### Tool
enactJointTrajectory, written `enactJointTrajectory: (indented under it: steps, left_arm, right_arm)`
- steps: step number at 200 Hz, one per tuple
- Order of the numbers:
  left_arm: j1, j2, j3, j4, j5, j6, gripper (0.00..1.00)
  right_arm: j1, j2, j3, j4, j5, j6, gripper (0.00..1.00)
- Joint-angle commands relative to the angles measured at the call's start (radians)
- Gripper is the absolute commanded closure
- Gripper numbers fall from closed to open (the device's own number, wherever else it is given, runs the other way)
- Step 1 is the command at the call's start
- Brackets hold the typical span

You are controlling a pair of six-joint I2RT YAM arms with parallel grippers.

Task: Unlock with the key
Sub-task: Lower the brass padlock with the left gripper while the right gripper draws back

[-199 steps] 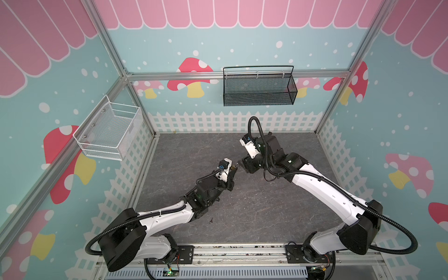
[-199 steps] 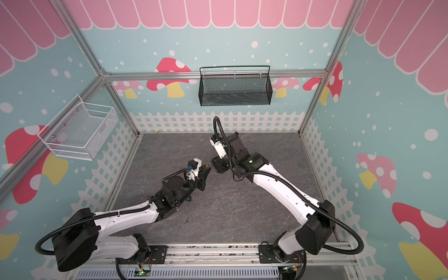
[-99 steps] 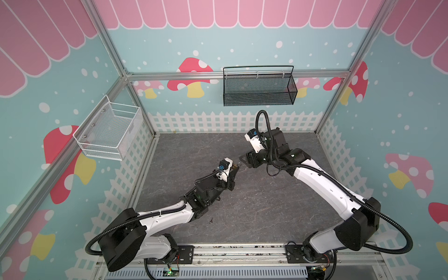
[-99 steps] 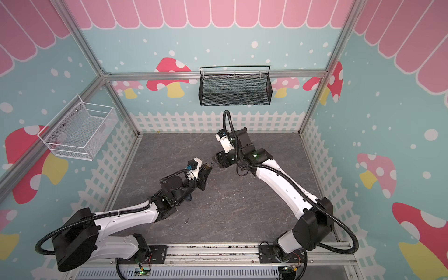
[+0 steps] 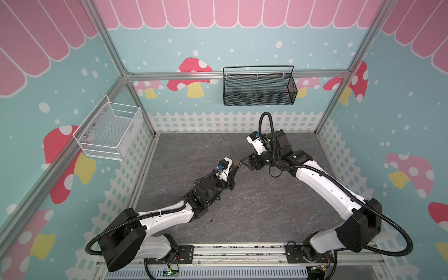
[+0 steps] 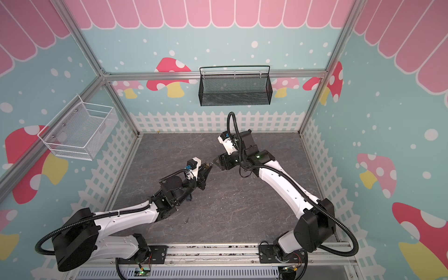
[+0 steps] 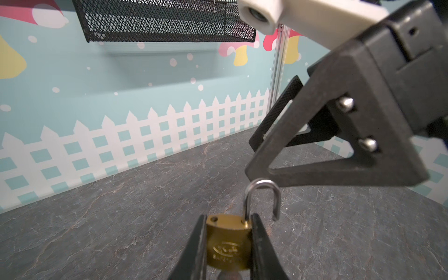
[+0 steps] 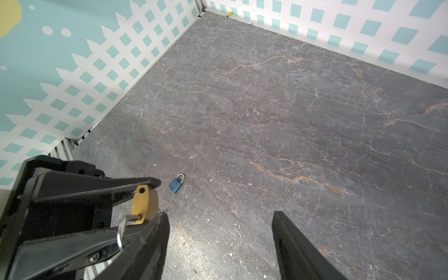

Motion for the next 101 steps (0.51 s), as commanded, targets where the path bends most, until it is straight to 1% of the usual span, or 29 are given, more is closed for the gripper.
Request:
enactJointTrajectory:
  steps: [1,18,26,38,41,52,68,78,101]
  left_arm:
    - [-0.003,0.0,0.026,0.003,-0.055,-0.005,1.0]
    - [0.004,-0.003,0.037,-0.035,-0.084,-0.04,1.0]
    - [0.012,-0.002,0.056,-0.084,-0.088,-0.067,1.0]
    - [0.02,-0.003,0.084,-0.17,-0.097,-0.102,1.0]
    - [0.021,-0.003,0.09,-0.192,-0.126,-0.11,1.0]
    - [0.024,-0.005,0.112,-0.274,-0.166,-0.14,1.0]
    - [0.043,-0.015,0.155,-0.439,-0.187,-0.218,1.0]
    - [0.068,-0.017,0.204,-0.592,-0.186,-0.29,1.0]
    - [0.128,0.01,0.297,-0.87,-0.137,-0.416,1.0]
  right_arm:
    - [-0.001,-0.048,-0.013,0.013,-0.017,-0.002,0.29]
    - [-0.003,-0.062,-0.022,0.013,0.03,0.009,0.29]
    - [-0.004,-0.068,-0.028,0.017,0.047,0.018,0.29]
    - [-0.003,-0.072,-0.041,0.03,0.044,0.031,0.28]
    - [-0.003,-0.074,-0.044,0.034,0.039,0.033,0.28]
    - [-0.002,-0.076,-0.058,0.049,0.027,0.043,0.27]
    - [0.002,-0.079,-0.077,0.056,0.046,0.054,0.27]
    - [0.009,-0.079,-0.091,0.059,0.064,0.059,0.27]
    - [0.036,-0.068,-0.128,0.061,0.1,0.071,0.27]
